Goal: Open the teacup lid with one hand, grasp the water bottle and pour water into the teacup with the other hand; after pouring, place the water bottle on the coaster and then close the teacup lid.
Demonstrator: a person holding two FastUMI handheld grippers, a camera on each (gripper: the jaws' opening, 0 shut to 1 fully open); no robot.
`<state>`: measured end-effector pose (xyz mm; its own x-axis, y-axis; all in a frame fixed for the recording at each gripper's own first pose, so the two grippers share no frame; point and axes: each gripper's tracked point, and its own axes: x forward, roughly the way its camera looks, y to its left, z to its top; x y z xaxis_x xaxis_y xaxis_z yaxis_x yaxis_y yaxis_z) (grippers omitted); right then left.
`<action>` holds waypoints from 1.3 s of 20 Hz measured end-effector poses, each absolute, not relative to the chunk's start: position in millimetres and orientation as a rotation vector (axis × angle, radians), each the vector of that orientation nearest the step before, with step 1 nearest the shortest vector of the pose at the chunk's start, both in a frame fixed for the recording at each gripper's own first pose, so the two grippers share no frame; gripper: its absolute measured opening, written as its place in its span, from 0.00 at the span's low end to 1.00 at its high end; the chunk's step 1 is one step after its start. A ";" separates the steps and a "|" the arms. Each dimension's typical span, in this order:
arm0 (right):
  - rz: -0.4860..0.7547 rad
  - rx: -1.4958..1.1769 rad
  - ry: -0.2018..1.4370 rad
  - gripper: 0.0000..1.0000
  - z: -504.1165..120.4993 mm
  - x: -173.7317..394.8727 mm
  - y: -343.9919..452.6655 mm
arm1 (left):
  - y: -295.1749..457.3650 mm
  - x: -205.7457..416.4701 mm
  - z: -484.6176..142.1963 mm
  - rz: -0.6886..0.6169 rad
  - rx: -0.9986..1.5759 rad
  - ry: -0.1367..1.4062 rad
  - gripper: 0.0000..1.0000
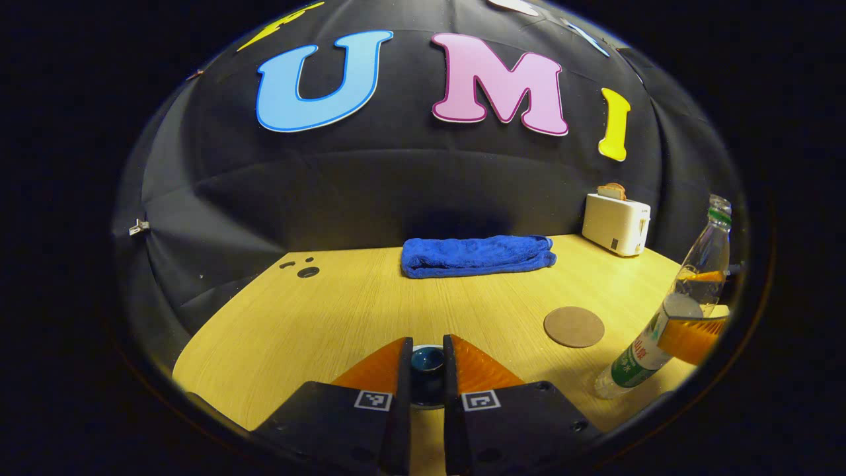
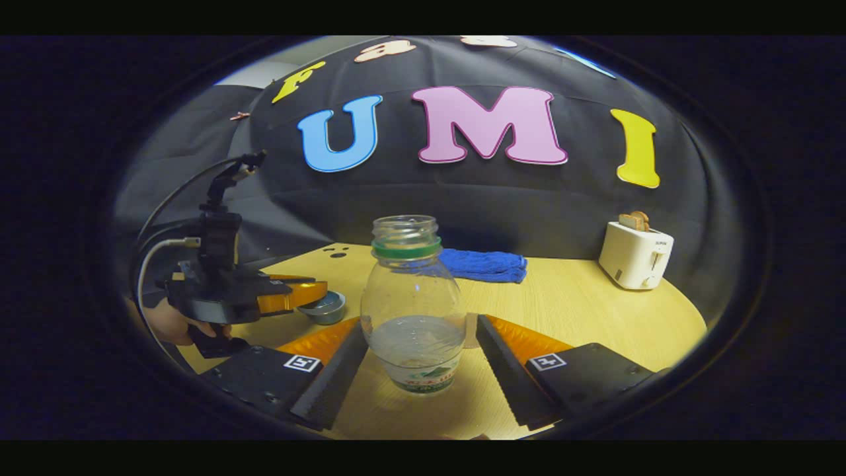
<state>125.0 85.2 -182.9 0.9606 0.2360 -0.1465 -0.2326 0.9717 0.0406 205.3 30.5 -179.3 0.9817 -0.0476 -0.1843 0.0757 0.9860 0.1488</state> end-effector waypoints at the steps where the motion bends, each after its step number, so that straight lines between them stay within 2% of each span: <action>1: 0.239 0.025 0.155 0.98 -184.9 124.8 86.5 | 30.9 204.2 -178.3 -0.063 0.157 0.182 0.24; 6: 0.235 0.038 0.156 0.98 -186.2 131.2 90.8 | 33.1 205.8 -179.9 -0.069 0.155 0.186 0.24; 7: 0.234 0.041 0.159 0.98 -188.1 132.0 91.5 | 32.5 207.0 -178.7 -0.071 0.154 0.183 0.27; 8: 0.232 0.044 0.162 0.98 -189.2 133.0 91.4 | 32.7 208.5 -180.2 -0.070 0.155 0.185 0.24; 10: 0.225 0.051 0.167 0.98 -190.7 135.1 91.0 | 31.4 208.6 -182.1 -0.073 0.154 0.188 0.24; 11: 0.220 0.057 0.168 0.98 -191.4 136.3 89.7 | 30.7 208.8 -181.6 -0.072 0.154 0.188 0.28; 12: 0.215 0.063 0.169 0.98 -191.4 137.3 89.2 | 31.3 210.7 -182.0 -0.073 0.154 0.187 0.24; 14: 0.210 0.075 0.170 0.98 -192.4 139.9 89.7 | 32.7 210.4 -182.3 -0.070 0.159 0.189 0.24; 15: 0.208 0.079 0.170 0.98 -192.5 140.6 90.7 | 32.9 210.3 -182.1 -0.070 0.160 0.190 0.20; 18: 0.208 0.074 0.172 0.98 -195.0 142.5 92.0 | 35.7 210.6 -183.8 -0.063 0.162 0.195 0.20; 19: 0.210 0.073 0.170 0.98 -195.0 142.5 93.0 | 36.3 210.3 -183.7 -0.062 0.160 0.194 0.24; 21: 0.215 0.072 0.164 0.94 -193.7 142.0 93.3 | 37.8 209.5 -183.8 -0.055 0.154 0.195 0.20; 22: 0.210 0.066 0.160 0.85 -192.6 142.3 92.8 | 38.9 209.6 -185.0 -0.052 0.151 0.197 0.24; 23: 0.211 0.059 0.161 0.81 -194.3 142.4 94.5 | 39.5 208.9 -184.6 -0.049 0.147 0.198 0.20; 24: 0.208 0.046 0.159 0.81 -194.4 142.4 93.1 | 40.3 208.5 -185.7 -0.045 0.142 0.197 0.24; 26: 0.209 0.034 0.168 0.78 -194.6 142.3 93.2 | 43.3 206.0 -185.0 -0.036 0.139 0.196 0.24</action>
